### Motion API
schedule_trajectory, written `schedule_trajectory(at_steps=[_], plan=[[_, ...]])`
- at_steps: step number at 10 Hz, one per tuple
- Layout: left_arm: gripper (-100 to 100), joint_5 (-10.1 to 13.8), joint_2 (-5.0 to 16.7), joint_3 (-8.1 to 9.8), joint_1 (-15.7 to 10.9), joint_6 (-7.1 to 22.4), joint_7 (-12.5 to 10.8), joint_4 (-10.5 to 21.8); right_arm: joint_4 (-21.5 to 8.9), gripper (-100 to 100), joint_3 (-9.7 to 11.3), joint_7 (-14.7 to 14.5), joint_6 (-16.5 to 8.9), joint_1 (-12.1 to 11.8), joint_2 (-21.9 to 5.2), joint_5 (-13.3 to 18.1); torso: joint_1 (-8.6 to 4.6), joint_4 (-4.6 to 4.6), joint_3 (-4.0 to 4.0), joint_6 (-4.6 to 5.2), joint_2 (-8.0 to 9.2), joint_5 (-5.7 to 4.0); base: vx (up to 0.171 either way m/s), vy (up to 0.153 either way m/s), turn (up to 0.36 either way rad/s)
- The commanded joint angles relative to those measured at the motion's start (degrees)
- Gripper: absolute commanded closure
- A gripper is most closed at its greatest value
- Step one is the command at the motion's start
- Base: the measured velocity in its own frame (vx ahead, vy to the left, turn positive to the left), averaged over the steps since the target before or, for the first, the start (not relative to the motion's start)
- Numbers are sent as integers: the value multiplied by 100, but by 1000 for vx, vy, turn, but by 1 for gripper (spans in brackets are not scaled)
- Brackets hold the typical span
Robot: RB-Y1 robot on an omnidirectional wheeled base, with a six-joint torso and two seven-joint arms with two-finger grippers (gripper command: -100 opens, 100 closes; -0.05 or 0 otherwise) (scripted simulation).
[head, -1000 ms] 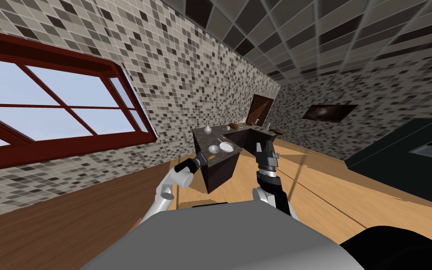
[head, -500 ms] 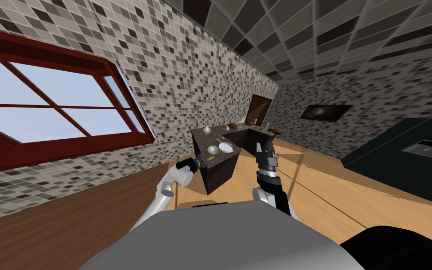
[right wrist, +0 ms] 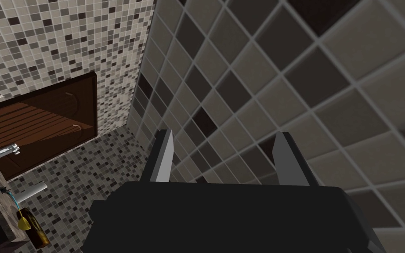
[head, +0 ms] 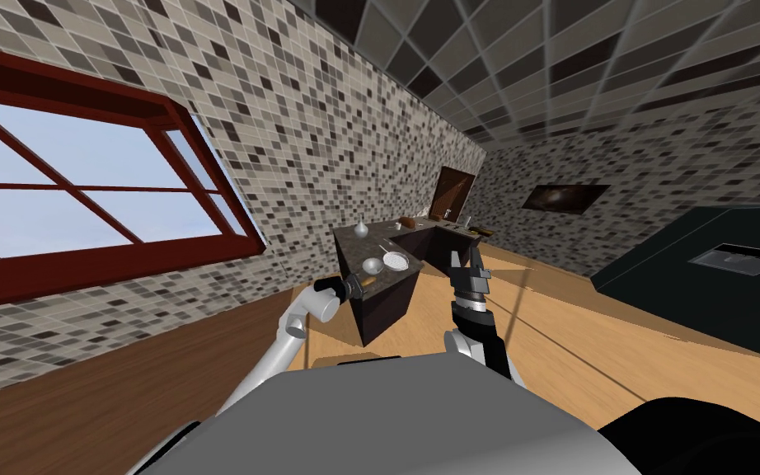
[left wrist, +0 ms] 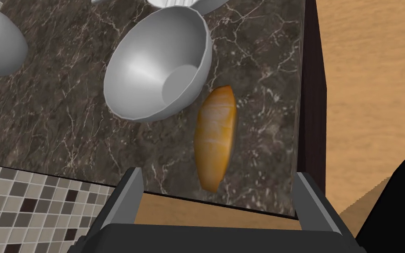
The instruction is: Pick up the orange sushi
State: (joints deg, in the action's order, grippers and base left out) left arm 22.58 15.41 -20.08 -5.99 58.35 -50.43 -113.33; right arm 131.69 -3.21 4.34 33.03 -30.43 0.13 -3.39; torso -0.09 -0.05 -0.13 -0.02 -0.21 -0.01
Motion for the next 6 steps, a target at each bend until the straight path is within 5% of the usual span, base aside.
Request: schedule_trajectory(at_steps=[1, 6], plan=[[-100, 32, 31, 4, -34, 286, -63, 20, 0, 0, 0, 0, 0, 0, 0, 0, 0, 0, 0, 0, 0, 0, 44, -11, -26], [-100, 232, 225, 72, -282, 1059, -322, 202, 0, 0, 0, 0, 0, 0, 0, 0, -3, 0, 2, -1, 5, -1, 46, -21, -44]])
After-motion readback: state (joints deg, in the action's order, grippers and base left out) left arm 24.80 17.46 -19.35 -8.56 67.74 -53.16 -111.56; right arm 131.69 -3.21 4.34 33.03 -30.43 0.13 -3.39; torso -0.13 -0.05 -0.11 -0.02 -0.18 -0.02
